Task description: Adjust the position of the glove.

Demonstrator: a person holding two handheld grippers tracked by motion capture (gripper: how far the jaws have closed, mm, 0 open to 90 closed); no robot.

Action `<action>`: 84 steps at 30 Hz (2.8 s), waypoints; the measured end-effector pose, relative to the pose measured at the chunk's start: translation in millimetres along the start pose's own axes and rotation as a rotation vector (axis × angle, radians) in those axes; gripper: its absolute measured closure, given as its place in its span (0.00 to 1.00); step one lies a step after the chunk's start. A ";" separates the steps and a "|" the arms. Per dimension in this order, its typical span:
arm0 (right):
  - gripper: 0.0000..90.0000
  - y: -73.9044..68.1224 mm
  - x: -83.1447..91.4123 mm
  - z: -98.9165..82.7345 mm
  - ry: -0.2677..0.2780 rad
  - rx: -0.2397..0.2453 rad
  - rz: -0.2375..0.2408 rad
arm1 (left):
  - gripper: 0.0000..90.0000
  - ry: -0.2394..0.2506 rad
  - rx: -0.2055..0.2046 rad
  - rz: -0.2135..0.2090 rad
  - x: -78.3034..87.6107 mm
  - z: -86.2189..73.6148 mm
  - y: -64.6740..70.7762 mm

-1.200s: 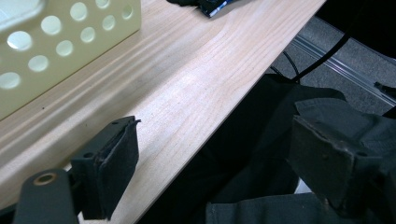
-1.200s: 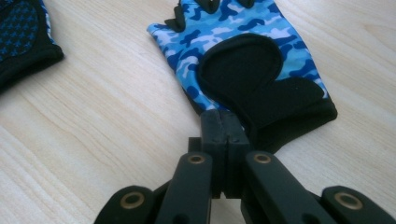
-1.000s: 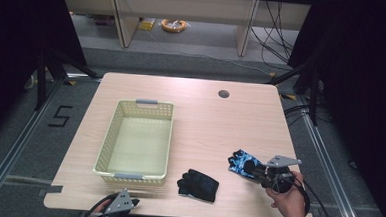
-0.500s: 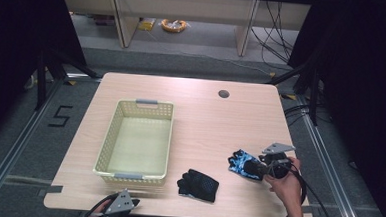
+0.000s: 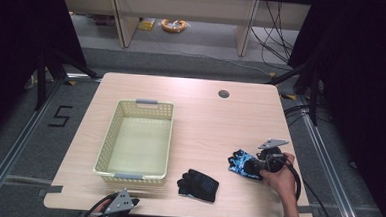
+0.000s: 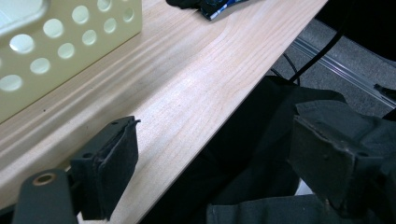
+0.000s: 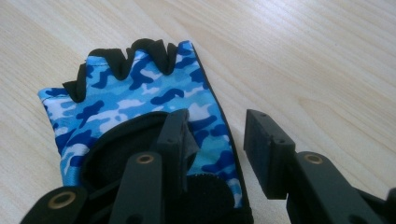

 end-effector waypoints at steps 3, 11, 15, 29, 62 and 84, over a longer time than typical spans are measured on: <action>0.71 -0.2 -0.7 -3.1 0.012 -0.030 0.033 | 0.17 0.014 0.033 -0.009 -0.7 -0.1 1.9; 0.85 0.0 -4.2 -6.0 0.065 -0.012 0.083 | 0.17 -0.002 0.000 0.007 -0.8 -0.4 0.3; 0.96 0.7 -2.0 -6.3 0.045 0.018 0.067 | 0.17 -0.003 0.000 0.005 -0.8 -0.7 0.2; 0.99 -10.8 34.7 5.5 0.138 0.056 0.076 | 0.17 -0.009 -0.005 0.007 -0.7 -1.2 0.2; 0.99 -137.0 51.2 40.9 0.220 0.274 0.402 | 0.17 -0.004 0.012 0.009 0.4 -1.8 0.4; 0.98 -138.0 13.1 37.7 0.116 0.272 0.422 | 0.17 -0.011 0.006 0.004 0.0 -2.0 1.8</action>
Point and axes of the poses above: each handheld gripper's, and its own axes: x roughly backward along the jaws, z roughly out of its top, y roughly to its right, the point moved 4 cm from there along -x, roughly forward along the jaws, and after that the axes turned 12 degrees about -y, right-handed, at the moved point
